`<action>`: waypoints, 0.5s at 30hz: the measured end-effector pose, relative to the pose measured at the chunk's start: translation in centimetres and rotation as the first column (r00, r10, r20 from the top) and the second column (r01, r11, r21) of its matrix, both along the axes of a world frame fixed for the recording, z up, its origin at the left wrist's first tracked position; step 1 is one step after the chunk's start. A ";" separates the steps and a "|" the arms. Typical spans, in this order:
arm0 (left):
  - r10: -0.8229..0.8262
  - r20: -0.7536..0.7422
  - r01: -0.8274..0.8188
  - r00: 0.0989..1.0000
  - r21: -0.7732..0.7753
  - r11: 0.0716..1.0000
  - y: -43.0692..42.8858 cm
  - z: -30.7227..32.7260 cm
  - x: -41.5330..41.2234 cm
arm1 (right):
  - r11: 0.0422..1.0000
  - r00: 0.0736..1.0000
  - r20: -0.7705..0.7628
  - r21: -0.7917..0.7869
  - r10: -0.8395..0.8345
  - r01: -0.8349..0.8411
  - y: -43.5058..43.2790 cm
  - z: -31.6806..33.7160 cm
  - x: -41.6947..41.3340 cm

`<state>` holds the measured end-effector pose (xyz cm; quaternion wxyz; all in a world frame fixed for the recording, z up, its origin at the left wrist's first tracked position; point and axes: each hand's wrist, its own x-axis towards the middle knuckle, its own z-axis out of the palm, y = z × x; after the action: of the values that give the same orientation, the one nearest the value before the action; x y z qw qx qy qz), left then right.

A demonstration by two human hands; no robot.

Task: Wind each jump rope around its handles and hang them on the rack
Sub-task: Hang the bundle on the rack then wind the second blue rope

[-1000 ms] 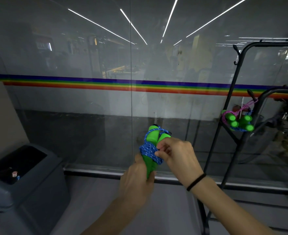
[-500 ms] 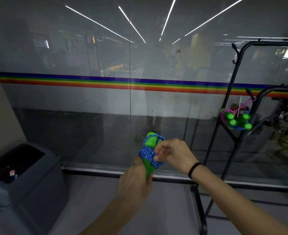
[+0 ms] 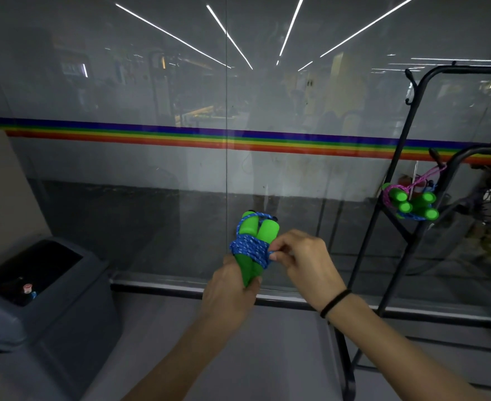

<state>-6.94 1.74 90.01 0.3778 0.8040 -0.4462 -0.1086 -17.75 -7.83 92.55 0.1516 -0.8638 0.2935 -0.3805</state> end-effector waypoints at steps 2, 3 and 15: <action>0.029 0.049 -0.029 0.998 0.010 1.000 0.0 0.1 0.0 | 1.000 0.998 0.054 -0.011 0.016 -0.015 0.0 0.3 -0.4; 0.029 0.078 -0.031 0.997 0.016 0.999 0.0 0.2 -0.1 | 0.999 0.997 0.071 -0.025 0.044 -0.042 0.1 0.6 -0.4; -0.010 0.211 0.022 0.977 -0.052 0.998 0.5 1.1 -1.7 | 0.987 0.961 0.258 0.102 0.096 -0.126 0.8 0.8 0.2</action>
<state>-8.65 2.23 91.08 0.3492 0.7969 -0.4928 -0.0138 -17.50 -7.07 93.38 0.2596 -0.8129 0.2447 -0.4603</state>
